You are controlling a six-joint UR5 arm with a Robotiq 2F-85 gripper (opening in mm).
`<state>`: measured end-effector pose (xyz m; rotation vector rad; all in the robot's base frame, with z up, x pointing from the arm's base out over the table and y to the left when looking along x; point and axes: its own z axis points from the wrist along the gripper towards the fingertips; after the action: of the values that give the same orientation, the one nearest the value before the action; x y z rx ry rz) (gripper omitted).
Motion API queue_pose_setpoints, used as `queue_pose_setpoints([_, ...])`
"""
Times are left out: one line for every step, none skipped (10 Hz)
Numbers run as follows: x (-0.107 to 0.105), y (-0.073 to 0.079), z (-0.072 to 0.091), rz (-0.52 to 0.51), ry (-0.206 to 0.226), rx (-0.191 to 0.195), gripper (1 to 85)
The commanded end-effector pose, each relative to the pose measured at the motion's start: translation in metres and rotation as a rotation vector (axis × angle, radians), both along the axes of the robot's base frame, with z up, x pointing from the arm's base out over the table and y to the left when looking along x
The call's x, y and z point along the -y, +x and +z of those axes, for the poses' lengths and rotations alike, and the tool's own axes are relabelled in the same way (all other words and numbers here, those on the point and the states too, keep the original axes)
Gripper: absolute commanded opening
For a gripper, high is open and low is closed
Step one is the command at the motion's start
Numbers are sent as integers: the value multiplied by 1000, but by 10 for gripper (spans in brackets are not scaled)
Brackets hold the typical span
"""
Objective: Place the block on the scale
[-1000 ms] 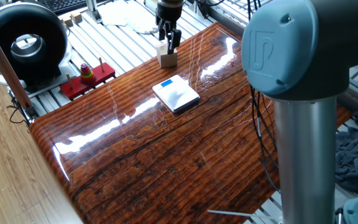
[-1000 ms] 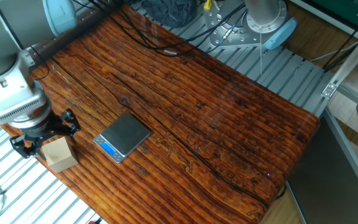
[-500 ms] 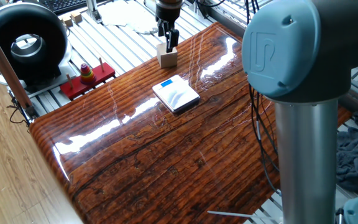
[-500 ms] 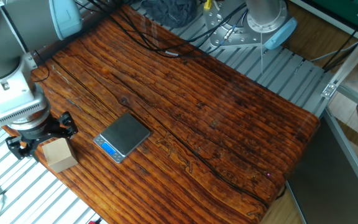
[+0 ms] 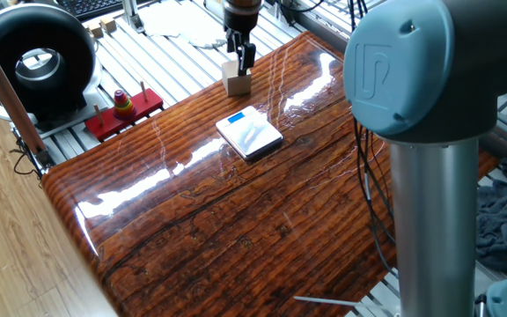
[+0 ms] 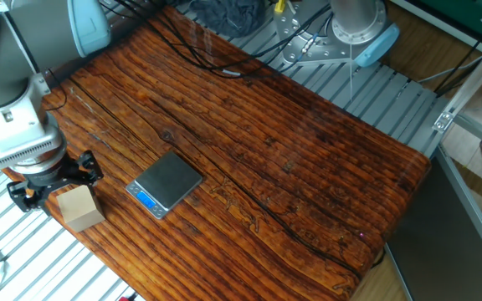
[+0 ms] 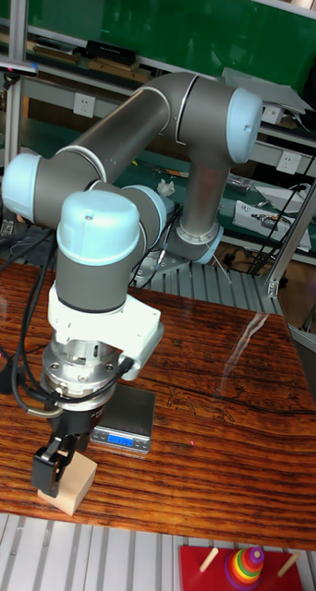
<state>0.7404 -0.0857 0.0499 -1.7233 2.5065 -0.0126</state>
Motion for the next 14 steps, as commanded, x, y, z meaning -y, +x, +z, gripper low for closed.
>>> queue_pose_setpoints([0, -8, -9, -19, 25, -15, 747])
queue_pose_setpoints([-2, -11, -10, -22, 35, -17, 740])
queue_pose_setpoints([-2, -10, -11, -24, 36, -15, 733])
queue_pose_setpoints([-3, -10, -13, -25, 40, -14, 730])
queue_pose_setpoints([-3, -8, -16, -32, 42, -8, 723])
queue_pose_setpoints([-3, -8, -18, -35, 42, -7, 720])
queue_pose_setpoints([-4, -8, -18, -36, 45, -7, 707])
queue_pose_setpoints([-5, -8, -17, -38, 48, -7, 700])
queue_pose_setpoints([-5, -7, -17, -43, 50, -6, 690])
queue_pose_setpoints([-4, -6, -18, -47, 48, -2, 673])
queue_pose_setpoints([-4, -5, -19, -54, 49, 1, 657])
queue_pose_setpoints([-4, -3, -21, -59, 48, 8, 643])
queue_pose_setpoints([-4, -1, -23, -64, 48, 16, 627])
queue_pose_setpoints([-4, 0, -24, -70, 49, 20, 607])
